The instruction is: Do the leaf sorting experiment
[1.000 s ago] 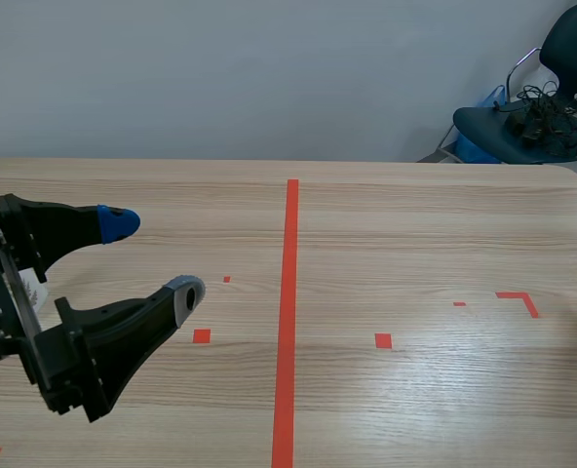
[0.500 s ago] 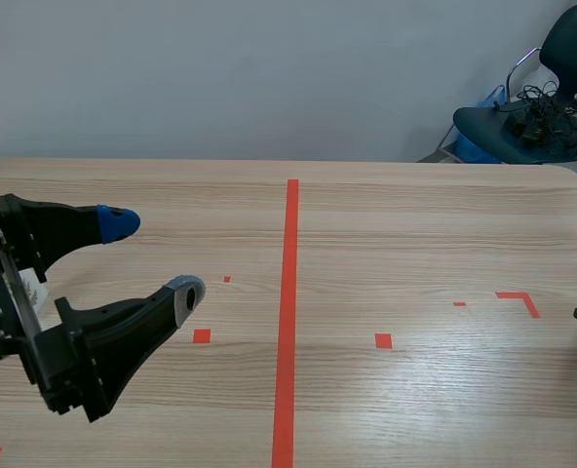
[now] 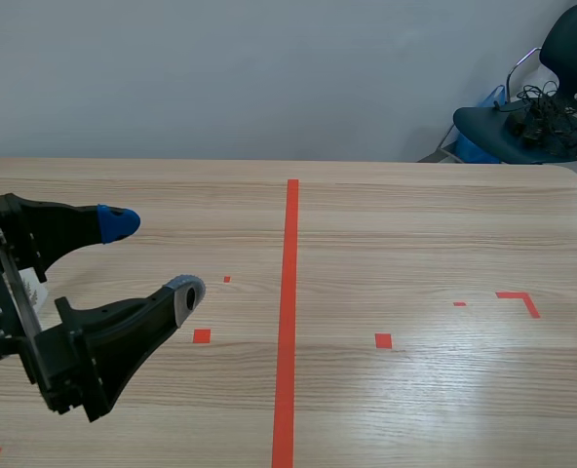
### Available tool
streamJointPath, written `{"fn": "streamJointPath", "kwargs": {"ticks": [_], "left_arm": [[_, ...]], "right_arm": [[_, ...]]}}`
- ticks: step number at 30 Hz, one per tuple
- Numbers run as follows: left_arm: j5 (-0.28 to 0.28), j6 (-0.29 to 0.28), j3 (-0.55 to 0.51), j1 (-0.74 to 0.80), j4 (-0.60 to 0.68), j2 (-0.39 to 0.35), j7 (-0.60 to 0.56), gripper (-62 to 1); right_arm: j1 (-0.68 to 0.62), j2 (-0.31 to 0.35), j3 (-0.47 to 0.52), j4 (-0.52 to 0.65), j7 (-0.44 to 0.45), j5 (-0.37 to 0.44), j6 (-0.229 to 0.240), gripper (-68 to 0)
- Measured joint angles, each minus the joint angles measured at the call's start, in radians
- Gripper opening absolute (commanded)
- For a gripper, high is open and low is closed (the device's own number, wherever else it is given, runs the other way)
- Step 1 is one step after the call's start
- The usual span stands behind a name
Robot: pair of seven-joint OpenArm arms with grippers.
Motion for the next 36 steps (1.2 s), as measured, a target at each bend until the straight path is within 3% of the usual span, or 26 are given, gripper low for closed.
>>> {"fn": "streamJointPath", "kwargs": {"ticks": [4,8,12,15,23,36], "left_arm": [[0.000,0.000,0.000,0.000,0.000,0.000,0.000,1.4],[0.000,0.000,0.000,0.000,0.000,0.000,0.000,1.4],[0.000,0.000,0.000,-0.002,0.000,0.000,0.000,1.4],[0.000,0.000,0.000,-0.002,0.000,0.000,0.000,1.4],[-0.005,0.000,0.000,-0.002,0.000,0.000,0.000,1.4],[-0.016,0.000,0.000,-0.002,0.000,-0.011,0.000,1.4]], "right_arm": [[-0.090,0.049,0.037,0.232,-0.107,0.064,0.000,-0.4],[-0.217,0.044,0.031,0.470,-0.187,0.069,0.000,-0.3],[-0.360,-0.006,0.030,0.697,-0.193,0.057,-0.027,-0.3],[-0.455,-0.067,0.029,0.798,-0.187,0.040,-0.027,-0.3],[-0.534,-0.169,0.028,0.781,-0.193,0.070,-0.035,-0.4],[-0.531,-0.171,0.028,0.772,-0.198,0.070,-0.042,-0.4]]}}
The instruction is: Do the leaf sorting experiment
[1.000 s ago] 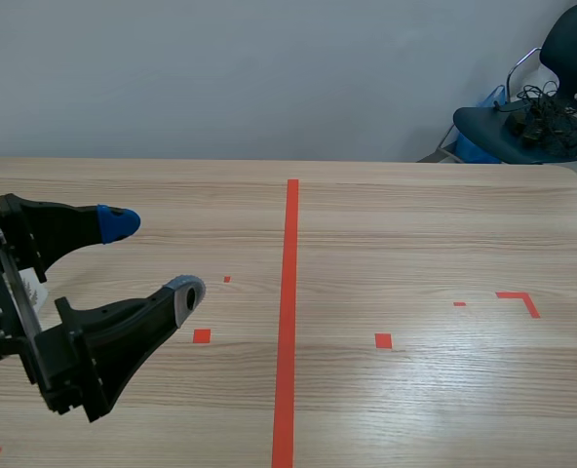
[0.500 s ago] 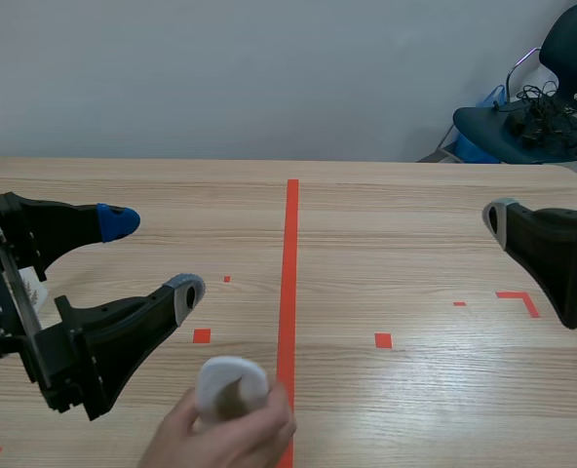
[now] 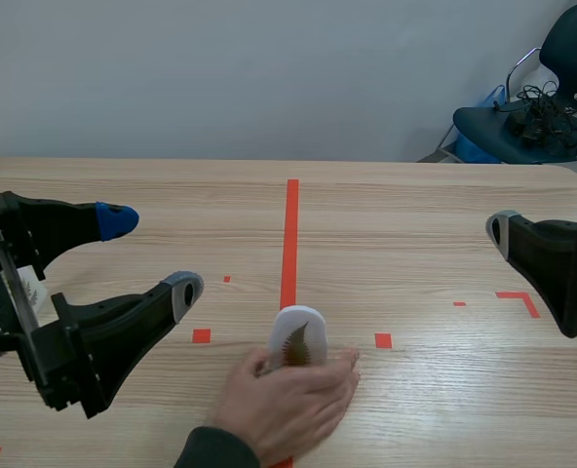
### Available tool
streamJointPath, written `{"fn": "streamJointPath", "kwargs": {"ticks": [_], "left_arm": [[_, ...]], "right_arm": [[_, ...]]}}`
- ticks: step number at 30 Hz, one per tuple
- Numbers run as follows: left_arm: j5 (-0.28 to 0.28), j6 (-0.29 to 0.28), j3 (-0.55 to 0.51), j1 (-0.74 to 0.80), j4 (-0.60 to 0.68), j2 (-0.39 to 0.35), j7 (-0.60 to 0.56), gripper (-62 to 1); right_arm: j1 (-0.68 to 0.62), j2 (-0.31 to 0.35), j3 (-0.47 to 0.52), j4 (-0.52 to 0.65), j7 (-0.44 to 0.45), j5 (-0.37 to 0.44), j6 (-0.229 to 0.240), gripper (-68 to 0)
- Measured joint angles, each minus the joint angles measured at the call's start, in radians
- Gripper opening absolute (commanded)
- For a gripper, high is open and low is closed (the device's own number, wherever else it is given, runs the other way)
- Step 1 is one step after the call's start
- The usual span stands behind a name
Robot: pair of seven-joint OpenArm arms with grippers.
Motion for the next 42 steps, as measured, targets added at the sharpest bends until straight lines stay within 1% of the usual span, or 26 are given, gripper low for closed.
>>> {"fn": "streamJointPath", "kwargs": {"ticks": [5,6,7,10,12,13,15,19,20,22,25,28,31,33,34,35,37,38,39,42], "left_arm": [[0.003,0.000,0.000,0.000,0.000,-0.023,0.007,1.4],[0.016,0.000,0.000,0.000,0.000,-0.026,0.006,1.4],[0.033,0.000,0.000,0.000,0.000,-0.026,0.006,1.4],[0.116,0.000,0.006,0.000,-0.003,-0.025,0.006,1.4],[0.166,0.001,0.033,-0.007,-0.021,-0.025,0.004,1.4],[0.185,0.007,0.056,-0.016,-0.042,-0.025,-0.001,1.4],[0.203,0.040,0.110,-0.040,-0.108,-0.025,-0.037,1.4],[0.304,0.074,0.213,-0.137,-0.300,-0.009,-0.135,1.4],[0.323,0.077,0.236,-0.169,-0.351,0.000,-0.150,1.4],[0.344,0.079,0.282,-0.235,-0.444,0.023,-0.181,1.4],[0.383,0.081,0.349,-0.327,-0.547,0.060,-0.216,1.4],[0.410,0.098,0.415,-0.397,-0.624,0.099,-0.244,1.4],[0.409,0.143,0.475,-0.445,-0.687,0.138,-0.250,1.4],[0.410,0.155,0.512,-0.468,-0.724,0.162,-0.270,1.4],[0.415,0.174,0.527,-0.478,-0.738,0.176,-0.270,1.4],[0.432,0.190,0.540,-0.487,-0.752,0.191,-0.269,1.4],[0.436,0.194,0.556,-0.502,-0.771,0.217,-0.269,1.4],[0.436,0.195,0.560,-0.506,-0.774,0.227,-0.269,0.3],[0.436,0.194,0.560,-0.508,-0.774,0.236,-0.269,-5.0],[0.436,0.198,0.560,-0.510,-0.774,0.244,-0.289,-24.5]], "right_arm": [[0.011,0.000,0.000,-0.001,0.000,0.000,0.000,-0.4],[0.011,0.000,0.000,-0.001,0.000,0.000,0.000,-0.4],[0.011,0.000,0.000,-0.001,0.000,0.000,0.000,-0.4],[0.011,0.000,0.000,-0.002,0.000,0.000,0.000,-0.4],[0.011,0.000,0.000,-0.002,0.000,0.000,0.000,-0.4],[0.011,0.000,0.000,-0.002,0.000,0.000,0.000,-0.4],[0.011,0.000,0.000,-0.002,0.000,0.000,0.000,-0.4],[0.011,0.000,0.000,-0.002,-0.001,0.000,0.000,-0.4],[0.011,0.000,0.000,-0.002,-0.001,0.000,0.000,-0.4],[0.011,0.000,0.000,-0.002,-0.001,0.000,0.000,-0.4],[0.011,0.000,0.000,-0.002,-0.001,0.000,0.000,-0.4],[0.011,0.000,0.000,-0.002,-0.001,0.000,0.000,-0.4],[0.011,0.000,0.000,-0.002,-0.001,0.000,0.000,-0.4],[0.011,0.000,0.000,-0.002,-0.001,0.000,0.000,-0.4],[0.011,0.000,0.000,-0.002,-0.001,0.000,0.000,-0.4],[0.011,0.000,0.000,-0.002,-0.001,0.000,0.000,-0.4],[0.011,0.000,0.000,-0.002,-0.001,0.000,0.000,-0.4],[0.011,0.000,0.000,-0.002,-0.001,0.000,0.000,-0.4],[0.011,0.000,0.000,-0.002,-0.003,0.000,0.000,-0.4],[0.011,0.000,0.000,-0.002,-0.008,0.000,0.000,-0.4]]}}
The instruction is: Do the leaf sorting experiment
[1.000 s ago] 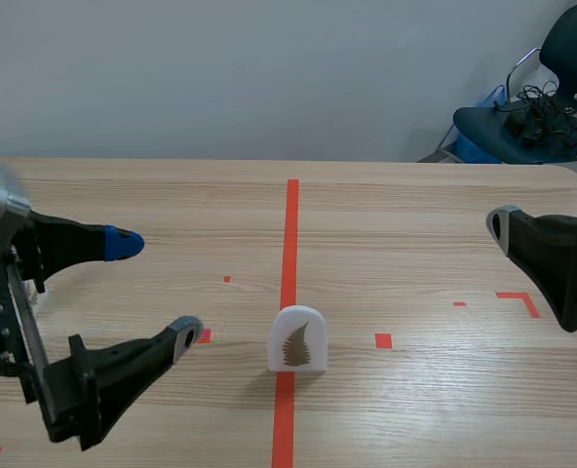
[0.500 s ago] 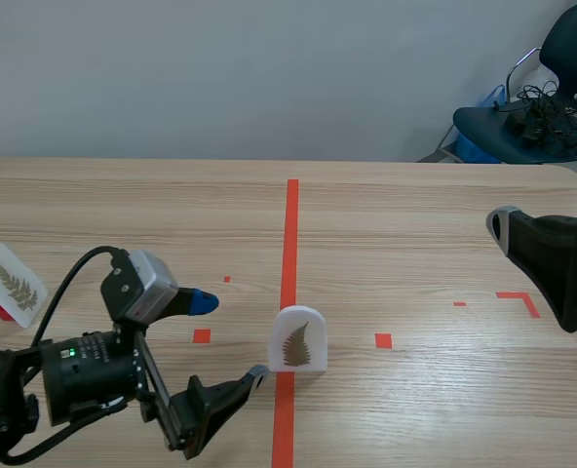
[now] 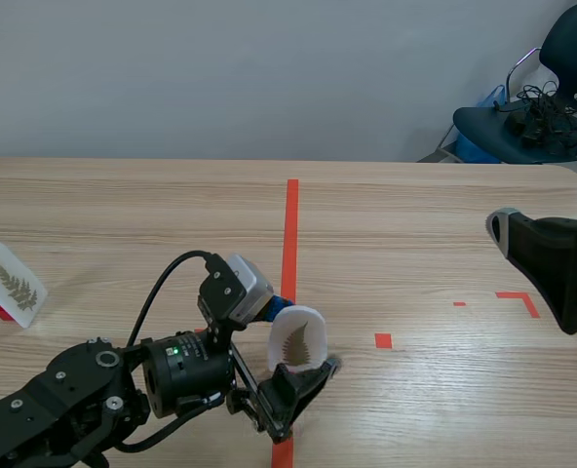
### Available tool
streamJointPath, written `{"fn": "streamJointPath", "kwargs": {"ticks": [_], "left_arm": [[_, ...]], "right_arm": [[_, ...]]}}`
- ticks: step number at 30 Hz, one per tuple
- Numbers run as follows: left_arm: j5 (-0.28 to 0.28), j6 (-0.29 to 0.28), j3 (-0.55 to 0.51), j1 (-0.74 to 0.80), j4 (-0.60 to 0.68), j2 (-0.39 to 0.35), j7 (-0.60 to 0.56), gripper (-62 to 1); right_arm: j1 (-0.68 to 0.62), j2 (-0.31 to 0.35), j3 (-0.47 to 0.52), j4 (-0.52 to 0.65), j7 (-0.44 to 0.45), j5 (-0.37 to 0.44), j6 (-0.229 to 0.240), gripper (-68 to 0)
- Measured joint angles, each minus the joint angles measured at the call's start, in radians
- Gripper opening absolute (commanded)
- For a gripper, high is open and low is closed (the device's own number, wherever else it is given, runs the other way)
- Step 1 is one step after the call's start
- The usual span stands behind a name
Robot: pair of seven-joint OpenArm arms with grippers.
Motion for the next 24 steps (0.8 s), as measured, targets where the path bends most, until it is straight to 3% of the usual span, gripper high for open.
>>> {"fn": "streamJointPath", "kwargs": {"ticks": [4,10,14,17,19,24], "left_arm": [[-0.001,0.052,-0.002,0.000,0.000,-0.003,-0.033,-40.5],[-0.001,0.059,-0.003,0.000,0.000,-0.003,-0.033,-55.6],[-0.001,0.053,-0.003,0.000,0.003,-0.003,-0.032,-56.7],[-0.016,-0.016,-0.006,0.017,0.056,-0.018,-0.014,-56.7],[-0.052,-0.053,-0.030,0.056,0.157,-0.038,0.008,-56.7],[-0.122,-0.055,-0.200,0.186,0.466,-0.090,0.076,-56.7]], "right_arm": [[0.000,0.000,0.000,0.000,0.000,0.000,0.000,-0.4],[0.000,0.000,0.000,0.000,0.000,0.000,0.000,-0.4],[0.000,0.000,0.000,0.000,0.000,0.000,0.000,-0.4],[0.000,0.000,0.000,0.000,0.000,0.000,0.000,-0.4],[0.000,0.000,0.000,0.000,0.000,0.000,0.000,-0.4],[0.000,0.000,0.000,0.000,0.000,0.000,0.000,-0.4]]}}
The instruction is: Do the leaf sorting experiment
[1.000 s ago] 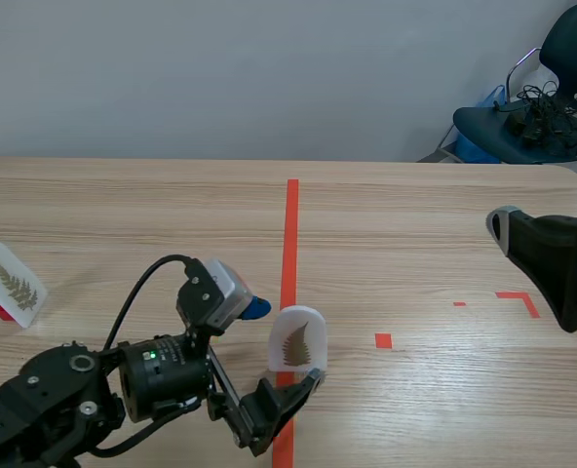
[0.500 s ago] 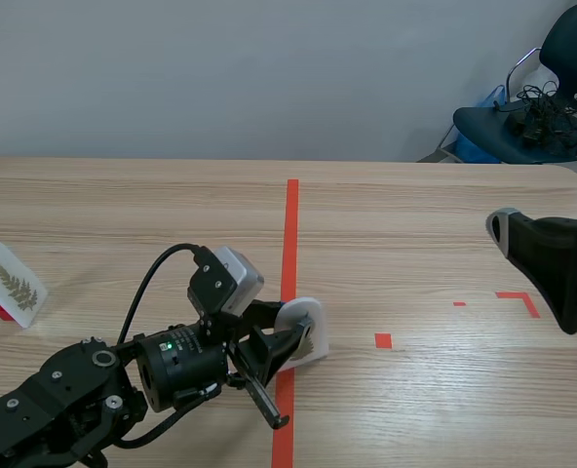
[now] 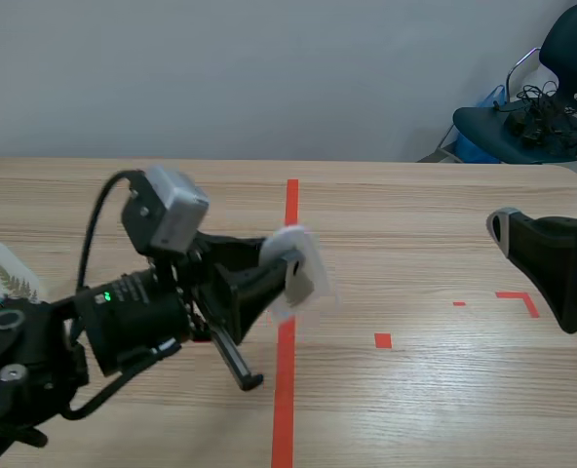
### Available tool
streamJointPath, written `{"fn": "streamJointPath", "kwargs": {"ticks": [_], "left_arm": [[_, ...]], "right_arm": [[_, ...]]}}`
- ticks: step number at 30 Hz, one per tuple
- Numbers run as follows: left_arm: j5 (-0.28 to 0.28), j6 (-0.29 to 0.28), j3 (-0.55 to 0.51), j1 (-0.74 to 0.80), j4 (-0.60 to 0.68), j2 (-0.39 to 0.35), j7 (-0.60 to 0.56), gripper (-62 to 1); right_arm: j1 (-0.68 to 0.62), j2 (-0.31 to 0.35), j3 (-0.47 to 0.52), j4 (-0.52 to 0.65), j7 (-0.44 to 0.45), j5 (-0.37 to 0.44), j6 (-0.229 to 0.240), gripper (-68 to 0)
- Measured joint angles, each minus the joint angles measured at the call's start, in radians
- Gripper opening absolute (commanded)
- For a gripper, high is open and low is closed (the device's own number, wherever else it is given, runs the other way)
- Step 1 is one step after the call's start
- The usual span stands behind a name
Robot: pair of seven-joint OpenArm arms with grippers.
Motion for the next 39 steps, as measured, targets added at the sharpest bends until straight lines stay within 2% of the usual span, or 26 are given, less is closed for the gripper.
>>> {"fn": "streamJointPath", "kwargs": {"ticks": [3,4,5,8,10,12,17,23,29,32,37,39], "left_arm": [[-0.085,0.010,-0.151,0.086,0.082,-0.029,0.042,-56.7],[-0.098,0.025,-0.203,0.118,0.087,-0.036,0.042,-56.7],[-0.121,0.045,-0.253,0.151,0.085,-0.042,0.046,-56.7],[-0.173,0.151,-0.393,0.240,0.062,-0.046,0.073,-56.7],[-0.215,0.178,-0.472,0.275,0.032,-0.047,0.086,-56.7],[-0.222,0.187,-0.526,0.282,-0.008,-0.046,0.090,-56.7],[-0.286,0.219,-0.566,0.243,-0.153,-0.049,0.085,-56.7],[-0.283,0.230,-0.550,0.163,-0.322,-0.065,0.060,-56.7],[-0.283,0.229,-0.549,0.126,-0.350,-0.069,0.036,-56.5],[-0.283,0.229,-0.549,0.129,-0.350,-0.069,0.037,-49.5],[-0.283,0.229,-0.549,0.129,-0.348,-0.068,0.037,-30.7],[-0.283,0.229,-0.549,0.129,-0.348,-0.069,0.037,-26.9]], "right_arm": [[0.000,0.000,0.000,0.000,0.000,0.000,0.000,-0.4],[0.000,0.000,0.000,0.000,0.000,0.000,0.000,-0.4],[0.000,0.000,0.000,0.000,0.000,0.000,0.000,-0.4],[0.000,0.000,0.000,-0.001,0.000,0.000,0.000,-0.4],[0.000,0.000,0.000,-0.001,0.000,0.000,0.000,-0.4],[0.000,0.000,0.000,-0.001,0.000,0.000,0.000,-0.4],[0.000,0.000,0.000,-0.002,0.000,0.000,0.000,-0.4],[0.000,0.000,0.000,-0.002,0.000,0.007,0.000,-0.4],[0.000,0.000,0.000,-0.002,0.000,0.007,0.000,-0.4],[0.000,0.000,0.000,-0.002,0.000,0.007,0.000,-0.4],[0.000,0.000,0.000,-0.002,0.000,0.007,0.000,-0.4],[0.000,0.000,0.000,-0.002,0.000,0.008,0.000,-0.4]]}}
